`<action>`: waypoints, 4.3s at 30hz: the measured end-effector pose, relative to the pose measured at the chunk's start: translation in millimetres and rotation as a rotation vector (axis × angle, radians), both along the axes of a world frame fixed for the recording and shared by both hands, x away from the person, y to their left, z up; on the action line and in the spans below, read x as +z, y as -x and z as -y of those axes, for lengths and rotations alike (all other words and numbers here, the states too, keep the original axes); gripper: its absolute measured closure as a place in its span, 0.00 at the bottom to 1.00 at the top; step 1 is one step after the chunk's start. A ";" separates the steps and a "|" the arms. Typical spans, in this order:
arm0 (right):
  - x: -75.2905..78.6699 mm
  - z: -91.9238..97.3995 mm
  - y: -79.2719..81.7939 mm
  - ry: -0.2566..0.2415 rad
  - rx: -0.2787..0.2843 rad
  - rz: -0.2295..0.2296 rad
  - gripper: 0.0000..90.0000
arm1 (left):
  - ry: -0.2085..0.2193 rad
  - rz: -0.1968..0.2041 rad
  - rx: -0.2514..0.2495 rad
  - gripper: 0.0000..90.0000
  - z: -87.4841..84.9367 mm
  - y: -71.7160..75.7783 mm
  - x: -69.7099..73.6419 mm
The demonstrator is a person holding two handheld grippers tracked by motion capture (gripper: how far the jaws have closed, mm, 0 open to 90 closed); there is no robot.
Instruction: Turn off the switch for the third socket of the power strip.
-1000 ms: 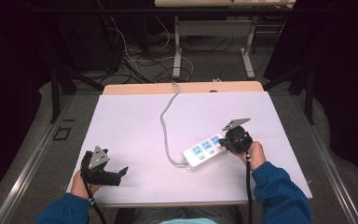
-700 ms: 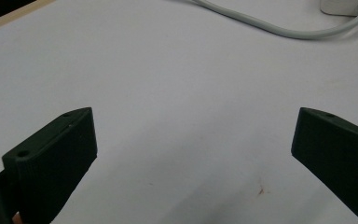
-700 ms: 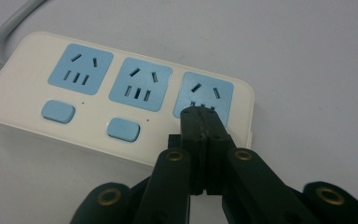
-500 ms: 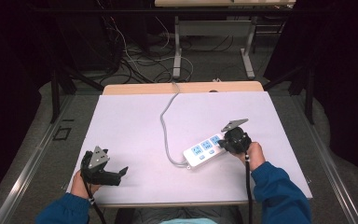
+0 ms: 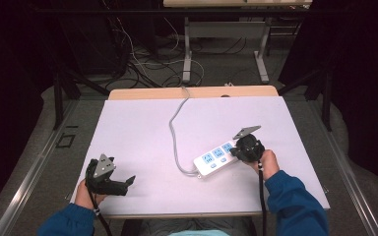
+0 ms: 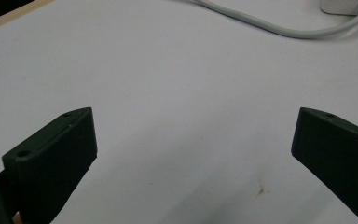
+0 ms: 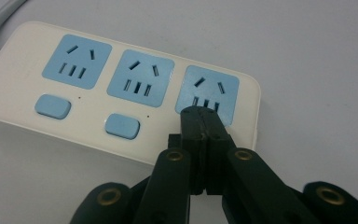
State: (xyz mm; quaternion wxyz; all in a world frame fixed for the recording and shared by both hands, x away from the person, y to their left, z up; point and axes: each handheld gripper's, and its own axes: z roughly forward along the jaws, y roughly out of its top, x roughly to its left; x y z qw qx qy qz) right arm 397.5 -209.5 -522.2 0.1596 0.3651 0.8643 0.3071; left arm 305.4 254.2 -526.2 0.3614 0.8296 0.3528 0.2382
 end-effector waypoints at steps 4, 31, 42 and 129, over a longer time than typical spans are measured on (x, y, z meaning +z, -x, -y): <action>0.5 1.7 0.0 -0.004 0.017 -0.017 1.00 | 0.000 0.001 0.001 0.00 0.0 0.2 -0.1; 0.0 1.2 1.3 -0.016 -0.005 -0.032 1.00 | 0.002 0.002 -0.003 0.00 0.3 -0.4 -1.1; -0.6 1.0 1.4 -0.019 -0.011 -0.023 1.00 | -0.002 -0.002 -0.002 0.00 0.4 -0.3 -0.8; -2.8 2.6 1.6 -0.028 -0.013 0.000 1.00 | -0.001 0.002 -0.003 0.00 0.5 -0.3 -0.8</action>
